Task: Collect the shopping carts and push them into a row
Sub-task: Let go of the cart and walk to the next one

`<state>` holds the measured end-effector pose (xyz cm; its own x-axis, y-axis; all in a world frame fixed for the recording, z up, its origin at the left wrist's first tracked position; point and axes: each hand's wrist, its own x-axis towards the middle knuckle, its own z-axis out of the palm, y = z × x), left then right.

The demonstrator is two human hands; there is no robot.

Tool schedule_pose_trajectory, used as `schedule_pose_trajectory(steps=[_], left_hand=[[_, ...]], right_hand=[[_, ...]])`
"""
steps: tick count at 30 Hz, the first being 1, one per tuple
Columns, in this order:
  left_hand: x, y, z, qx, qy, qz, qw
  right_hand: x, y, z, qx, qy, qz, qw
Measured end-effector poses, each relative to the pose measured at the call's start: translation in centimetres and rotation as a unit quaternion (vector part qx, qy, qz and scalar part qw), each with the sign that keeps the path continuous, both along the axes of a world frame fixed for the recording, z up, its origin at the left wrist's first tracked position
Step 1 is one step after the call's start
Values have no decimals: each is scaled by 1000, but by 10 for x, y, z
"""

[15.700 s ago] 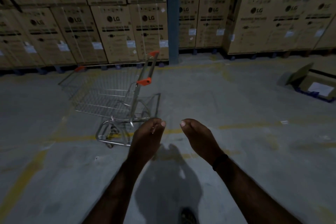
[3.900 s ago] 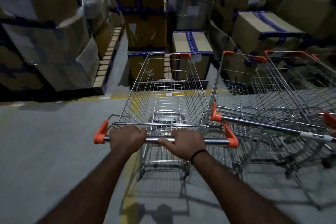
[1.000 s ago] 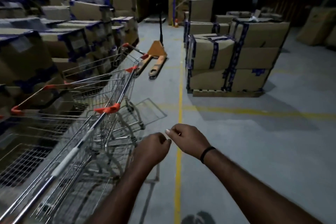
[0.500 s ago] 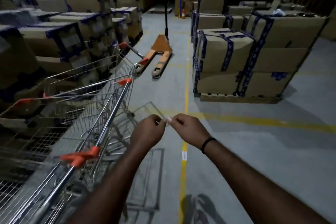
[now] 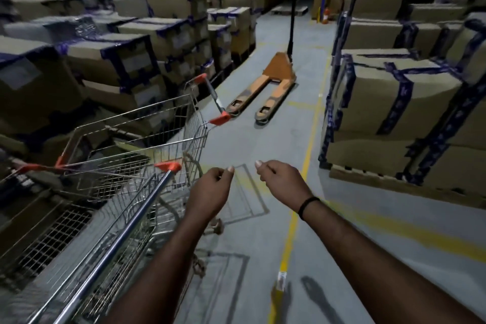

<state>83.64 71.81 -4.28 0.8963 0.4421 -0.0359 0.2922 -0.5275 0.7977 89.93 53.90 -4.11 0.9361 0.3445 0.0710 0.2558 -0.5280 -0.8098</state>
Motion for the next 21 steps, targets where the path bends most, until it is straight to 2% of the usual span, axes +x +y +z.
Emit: schedule_pose_trajectory(steps=[9,16,21], left_hand=[[172,48,-2,1,-20,53,998],[328,91,8,-58,-89,93,990],[402,122,1,2,-62,130,990]], right_hand=[[183,57,0,-10,-21,45,999],[325,94,4,-80,-24,85,993],[400,129,7,-89,-37,131,987]])
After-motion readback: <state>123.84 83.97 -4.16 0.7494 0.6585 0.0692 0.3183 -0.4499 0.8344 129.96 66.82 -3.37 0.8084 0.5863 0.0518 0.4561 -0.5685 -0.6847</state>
